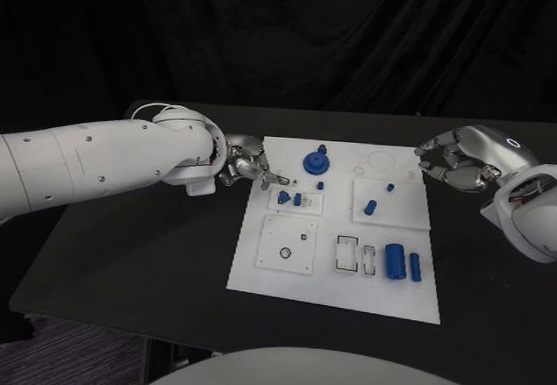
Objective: Assemble the parts on the task board
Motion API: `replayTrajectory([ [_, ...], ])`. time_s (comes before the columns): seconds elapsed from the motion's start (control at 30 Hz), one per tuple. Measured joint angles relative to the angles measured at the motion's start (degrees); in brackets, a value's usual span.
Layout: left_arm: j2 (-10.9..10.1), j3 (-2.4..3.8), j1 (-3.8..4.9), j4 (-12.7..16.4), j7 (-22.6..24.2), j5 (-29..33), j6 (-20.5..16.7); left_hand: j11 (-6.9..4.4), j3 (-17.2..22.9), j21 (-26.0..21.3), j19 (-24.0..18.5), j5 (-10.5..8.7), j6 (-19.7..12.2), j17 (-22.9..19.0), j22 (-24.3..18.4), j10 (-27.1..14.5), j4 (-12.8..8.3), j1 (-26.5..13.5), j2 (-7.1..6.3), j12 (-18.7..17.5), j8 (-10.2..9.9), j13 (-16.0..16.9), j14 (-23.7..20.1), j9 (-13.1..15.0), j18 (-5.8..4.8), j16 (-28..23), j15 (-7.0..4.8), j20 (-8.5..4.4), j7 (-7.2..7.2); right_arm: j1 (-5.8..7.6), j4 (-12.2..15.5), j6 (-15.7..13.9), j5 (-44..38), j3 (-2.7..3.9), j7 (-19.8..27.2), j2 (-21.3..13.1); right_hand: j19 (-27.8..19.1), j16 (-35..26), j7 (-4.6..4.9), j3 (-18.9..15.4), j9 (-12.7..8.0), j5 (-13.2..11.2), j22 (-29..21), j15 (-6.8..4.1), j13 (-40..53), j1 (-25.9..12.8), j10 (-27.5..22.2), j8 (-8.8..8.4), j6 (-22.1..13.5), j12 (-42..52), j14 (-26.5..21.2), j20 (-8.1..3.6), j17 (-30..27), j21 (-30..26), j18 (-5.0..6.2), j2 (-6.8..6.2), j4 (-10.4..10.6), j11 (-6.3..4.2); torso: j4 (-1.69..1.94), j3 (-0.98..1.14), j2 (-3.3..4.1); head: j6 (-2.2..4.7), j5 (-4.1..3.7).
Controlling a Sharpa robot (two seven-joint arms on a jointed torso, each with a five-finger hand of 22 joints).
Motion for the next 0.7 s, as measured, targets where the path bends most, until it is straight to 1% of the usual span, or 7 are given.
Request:
replayTrajectory([
  [0.13, 0.89, -0.01, 0.04, -1.05, -1.55, 0.35, 2.69, 0.0, -0.82, 0.0, 0.0, 0.0, 0.0, 0.0, 0.0, 0.0, -0.02, -0.14, -0.15, 0.0, 0.0, 0.0, 0.0, -0.09, 0.0, 0.0, 0.0, 0.0, 0.0, -0.09, 0.0, 0.01, 0.0, 0.0, 0.02, 0.1, 0.0, 0.0, 0.0, 0.0, 0.0, 0.0, 0.0, 0.0, 0.0, 0.0, 0.0, 0.0, 0.0, -0.01, 0.0, 0.0, 0.0, 0.0, 0.0, 0.0, 0.0, 0.0, -0.01, -0.02, 0.01, 0.0, -0.08],
  [0.33, 1.89, -0.01, 0.04, -2.2, -2.72, 0.72, 4.51, 0.0, -1.2, -0.22, 0.0, 0.0, 0.0, 0.0, 0.0, 0.0, -0.2, -0.35, 0.1, 0.0, 0.0, 0.0, 0.0, -0.27, 0.0, 0.0, 0.0, 0.0, 0.0, -0.14, 0.0, 0.03, 0.0, 0.01, 0.02, 0.1, 0.0, 0.0, 0.0, 0.0, 0.01, 0.0, 0.0, 0.0, 0.0, 0.0, 0.0, 0.0, 0.0, 0.0, 0.0, 0.0, 0.0, 0.0, 0.0, 0.0, 0.0, 0.0, 0.02, -0.02, -0.01, 0.0, -0.13],
  [0.4, 2.08, -0.01, 0.04, -2.5, -2.93, 0.82, 4.78, 0.0, -1.3, -0.22, 0.0, 0.0, -0.01, 0.0, 0.0, 0.0, -0.18, -0.01, 0.45, 0.0, 0.0, 0.0, 0.0, -0.29, 0.0, 0.0, 0.0, 0.0, 0.0, -0.15, 0.0, 0.04, 0.0, 0.01, 0.03, 0.11, 0.0, 0.0, 0.0, 0.0, 0.01, 0.0, 0.0, 0.0, 0.0, 0.0, 0.0, 0.0, 0.0, 0.0, 0.0, 0.0, 0.0, 0.0, 0.0, 0.0, 0.0, 0.0, 0.02, -0.02, 0.0, 0.0, -0.07],
  [0.5, 2.44, -0.01, 0.04, -3.09, -3.29, 0.93, 5.01, 0.0, -1.62, -0.22, 0.0, 0.57, -0.01, 0.0, 0.0, 0.0, -0.2, 0.65, 1.11, 0.0, -0.17, 0.0, 0.0, -0.41, 0.0, 0.0, 0.0, 0.0, 0.0, -0.16, 0.0, 0.06, 0.0, 0.01, 0.03, 0.14, 0.0, 0.0, 0.0, 0.14, 0.01, 0.0, 0.0, 0.0, 0.0, -0.01, 0.0, 0.0, 0.0, 0.02, 0.0, 0.0, 0.0, 0.0, 0.0, 0.01, 0.14, 0.0, 0.02, -0.02, -0.01, 0.0, 0.0],
  [0.57, 2.68, -0.01, 0.04, -3.42, -3.47, 0.98, 5.11, 0.0, -1.62, -0.22, 0.0, 0.91, -0.01, 0.0, 0.0, 0.0, -0.2, 0.66, 1.11, 0.0, -0.22, 0.0, 0.0, -0.41, 0.0, 0.0, -0.01, 0.0, 0.0, -0.16, 0.0, 0.07, 0.0, 0.01, 0.03, 0.16, 0.0, 0.0, 0.0, 0.16, 0.01, 0.0, 0.0, 0.0, 0.0, -0.03, 0.0, 0.0, 0.0, 0.06, 0.0, 0.0, 0.0, 0.0, 0.0, 0.02, 0.16, 0.0, 0.02, -0.02, -0.01, 0.0, 0.0],
  [0.63, 2.89, -0.01, 0.03, -3.64, -3.61, 1.02, 5.14, 0.2, -2.01, -0.22, 0.0, 1.12, -0.01, 0.0, 0.0, 0.2, -0.11, 0.58, 1.94, 0.0, -0.22, 0.0, 0.0, -0.52, 0.0, 0.0, 0.0, 0.0, 0.0, -0.17, 0.0, 0.09, 0.0, 0.01, 0.03, 0.18, 0.0, 0.0, 0.0, 0.16, 0.01, 0.0, 0.0, 0.0, 0.0, -0.19, 0.0, 0.0, 0.0, 0.11, 0.0, 0.0, 0.0, 0.0, 0.0, 0.19, 0.16, 0.0, 0.02, -0.02, 0.0, 0.0, -0.03],
  [0.7, 3.1, -0.01, 0.01, -3.83, -3.68, 1.06, 5.15, 0.2, -2.01, -0.22, 0.0, 1.12, -0.01, 0.0, 0.0, 0.2, -0.1, 0.59, 1.93, 0.0, -0.22, 0.0, 0.0, -0.52, 0.0, 0.0, -0.01, 0.0, 0.0, -0.17, 0.0, 0.11, 0.0, 0.01, 0.03, 0.2, 0.0, 0.0, 0.0, 0.16, 0.01, 0.0, 0.0, 0.0, 0.0, -0.26, 0.0, 0.0, 0.0, 0.12, 0.0, 0.0, 0.0, 0.0, 0.0, 0.26, 0.16, 0.0, 0.03, -0.03, 0.0, 0.0, -0.14],
])
